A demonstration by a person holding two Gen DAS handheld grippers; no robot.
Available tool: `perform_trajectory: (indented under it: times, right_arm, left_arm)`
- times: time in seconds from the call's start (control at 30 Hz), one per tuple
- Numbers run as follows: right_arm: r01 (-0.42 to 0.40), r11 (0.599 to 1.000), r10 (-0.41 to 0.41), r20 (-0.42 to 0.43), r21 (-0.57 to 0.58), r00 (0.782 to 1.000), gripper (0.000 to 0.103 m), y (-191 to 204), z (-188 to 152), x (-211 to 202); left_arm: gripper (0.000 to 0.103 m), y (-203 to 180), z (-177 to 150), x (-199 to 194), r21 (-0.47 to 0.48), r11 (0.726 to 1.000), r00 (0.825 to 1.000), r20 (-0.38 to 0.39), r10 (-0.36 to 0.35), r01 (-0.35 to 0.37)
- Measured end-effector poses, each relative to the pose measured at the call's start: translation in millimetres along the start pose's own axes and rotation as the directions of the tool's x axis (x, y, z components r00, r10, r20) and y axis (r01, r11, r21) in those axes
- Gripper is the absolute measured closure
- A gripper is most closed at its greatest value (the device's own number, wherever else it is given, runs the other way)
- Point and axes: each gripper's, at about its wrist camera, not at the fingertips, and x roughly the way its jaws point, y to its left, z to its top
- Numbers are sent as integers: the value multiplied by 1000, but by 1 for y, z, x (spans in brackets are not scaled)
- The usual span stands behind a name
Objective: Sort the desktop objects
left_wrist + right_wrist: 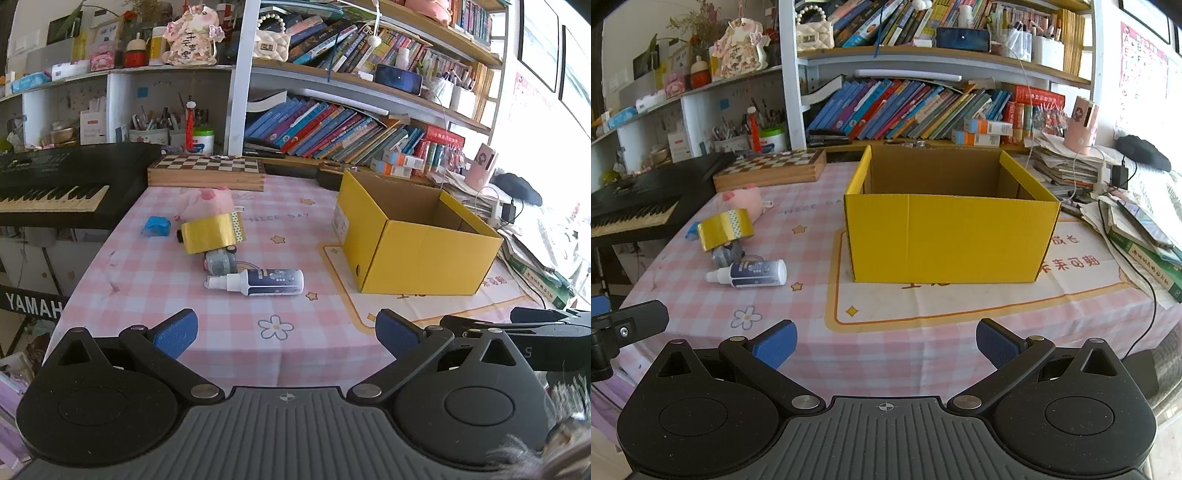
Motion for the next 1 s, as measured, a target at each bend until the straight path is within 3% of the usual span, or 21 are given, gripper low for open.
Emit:
perform_trajectory:
  times: [1.0]
  right_arm:
    - [-2,1000,2,-9,-2,1000,0,1,0,-1]
  left_arm:
    - [0,1,2,-4,0,1000,1000,15,0,0]
